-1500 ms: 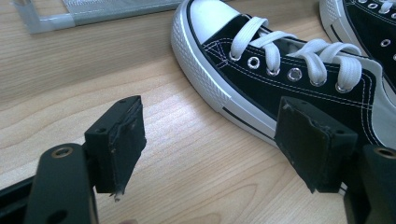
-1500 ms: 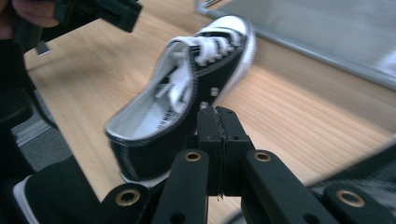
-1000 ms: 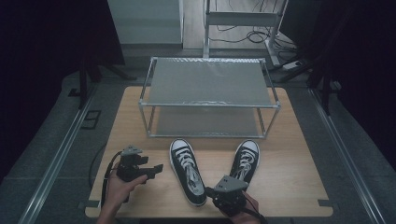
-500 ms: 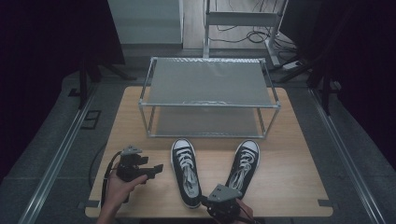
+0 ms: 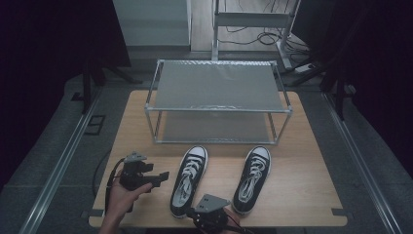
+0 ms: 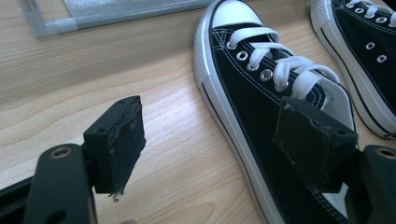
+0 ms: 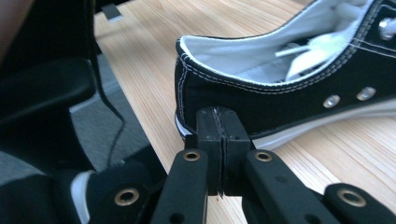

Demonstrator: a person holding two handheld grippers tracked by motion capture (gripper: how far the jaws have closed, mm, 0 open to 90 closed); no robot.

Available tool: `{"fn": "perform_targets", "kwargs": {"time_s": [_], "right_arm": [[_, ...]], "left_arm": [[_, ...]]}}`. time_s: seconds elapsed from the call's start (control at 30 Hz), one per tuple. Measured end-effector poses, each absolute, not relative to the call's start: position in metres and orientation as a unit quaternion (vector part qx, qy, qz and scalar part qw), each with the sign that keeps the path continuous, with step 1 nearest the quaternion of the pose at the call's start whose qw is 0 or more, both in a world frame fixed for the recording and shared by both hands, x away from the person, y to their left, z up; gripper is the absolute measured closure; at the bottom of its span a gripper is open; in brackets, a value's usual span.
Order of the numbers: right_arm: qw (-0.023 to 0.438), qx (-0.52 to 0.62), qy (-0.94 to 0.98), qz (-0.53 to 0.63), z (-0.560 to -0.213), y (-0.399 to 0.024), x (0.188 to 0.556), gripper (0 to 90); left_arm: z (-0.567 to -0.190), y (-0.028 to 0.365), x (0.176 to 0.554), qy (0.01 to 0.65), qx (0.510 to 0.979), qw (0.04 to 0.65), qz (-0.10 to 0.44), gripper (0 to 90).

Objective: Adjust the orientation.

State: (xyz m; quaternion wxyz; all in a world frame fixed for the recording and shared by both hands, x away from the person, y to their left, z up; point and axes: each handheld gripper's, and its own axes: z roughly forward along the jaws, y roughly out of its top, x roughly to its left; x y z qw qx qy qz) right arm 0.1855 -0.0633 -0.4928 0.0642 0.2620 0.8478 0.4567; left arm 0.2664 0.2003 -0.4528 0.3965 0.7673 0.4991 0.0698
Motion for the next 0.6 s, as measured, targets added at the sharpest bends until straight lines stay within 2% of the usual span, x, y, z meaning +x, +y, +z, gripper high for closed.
{"fn": "perform_targets", "kwargs": {"time_s": [0.17, 0.57, 0.6], "right_arm": [[0.041, 0.254, 0.845, 0.468, -0.496, -0.047, 0.194, 90.0], [0.018, 0.243, 0.843, 0.479, -0.500, -0.026, 0.204, 90.0], [0.023, 0.247, 0.843, 0.478, -0.499, -0.029, 0.203, 87.8]], "left_arm": [[-0.452, 0.201, 0.266, 0.498, 0.768, 0.397, 0.070, 24.0], [-0.451, 0.202, 0.265, 0.498, 0.768, 0.395, 0.071, 24.0], [-0.451, 0.203, 0.265, 0.498, 0.768, 0.396, 0.072, 24.0]]}}
